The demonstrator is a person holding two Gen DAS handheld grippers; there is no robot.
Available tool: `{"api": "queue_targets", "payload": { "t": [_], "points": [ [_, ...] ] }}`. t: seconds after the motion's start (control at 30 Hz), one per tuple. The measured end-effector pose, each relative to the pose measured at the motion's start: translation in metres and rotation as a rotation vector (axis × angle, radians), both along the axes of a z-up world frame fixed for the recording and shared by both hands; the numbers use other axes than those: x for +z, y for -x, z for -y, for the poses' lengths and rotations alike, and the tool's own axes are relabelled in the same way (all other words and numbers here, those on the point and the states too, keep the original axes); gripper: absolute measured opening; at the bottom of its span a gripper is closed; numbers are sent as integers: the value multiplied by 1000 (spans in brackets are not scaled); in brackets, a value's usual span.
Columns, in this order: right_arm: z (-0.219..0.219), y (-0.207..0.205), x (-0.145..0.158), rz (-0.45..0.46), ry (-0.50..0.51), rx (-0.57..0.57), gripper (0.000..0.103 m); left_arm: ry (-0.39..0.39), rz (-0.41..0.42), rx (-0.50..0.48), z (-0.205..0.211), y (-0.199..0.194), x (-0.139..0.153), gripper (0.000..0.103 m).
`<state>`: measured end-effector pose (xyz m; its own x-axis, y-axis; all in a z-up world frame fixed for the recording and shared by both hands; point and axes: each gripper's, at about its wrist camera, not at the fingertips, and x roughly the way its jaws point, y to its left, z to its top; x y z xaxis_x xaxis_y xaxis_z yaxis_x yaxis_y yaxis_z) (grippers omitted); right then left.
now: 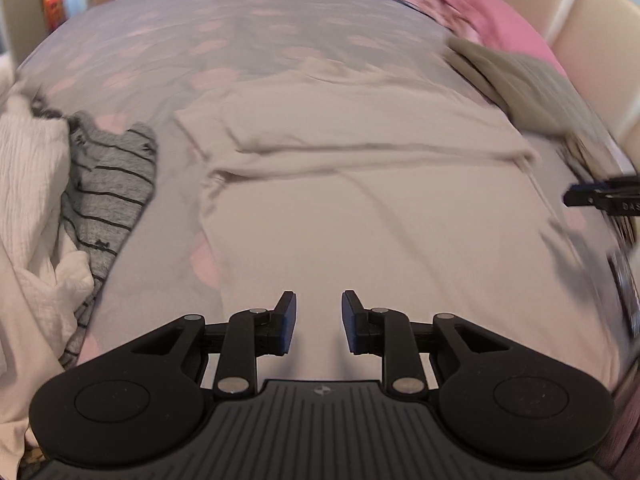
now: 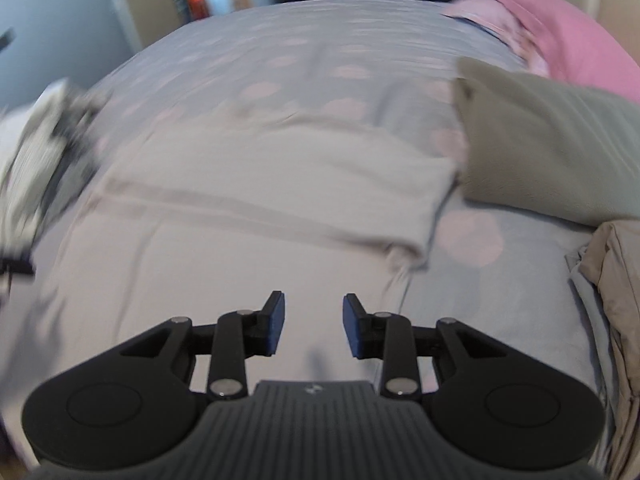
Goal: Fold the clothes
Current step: 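Grasp the cream shirt hem with the left gripper while the right gripper grasps it too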
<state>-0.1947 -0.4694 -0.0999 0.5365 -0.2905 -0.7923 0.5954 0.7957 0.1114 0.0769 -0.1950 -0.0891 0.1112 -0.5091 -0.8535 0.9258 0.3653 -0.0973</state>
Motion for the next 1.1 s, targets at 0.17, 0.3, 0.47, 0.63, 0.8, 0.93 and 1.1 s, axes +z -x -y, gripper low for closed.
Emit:
{"api": "queue_targets", "payload": {
  "t": [0.17,0.3,0.47,0.63,0.8,0.93,1.1],
  "points": [
    [-62,23,-16,-63,40,167,35,-31,43,-151,-23,41,-2,22],
    [-112,37,-26,-130,91,339,35,-92,76,-302,-41,75,-9,22],
    [-164,49,-32,-200,118,564,35,-189,150,-479,-64,118,-21,23],
    [-204,56,-34,-263,155,765,35,-232,224,-644,-82,154,-30,28],
    [-231,63,-45,-354,221,869,40,-302,346,-778,-92,176,-48,38],
    [-236,68,-54,-440,266,897,40,-373,508,-864,-103,191,-69,39],
    [-235,76,-65,-532,357,899,40,-397,672,-862,-114,187,-82,40]
  ]
}}
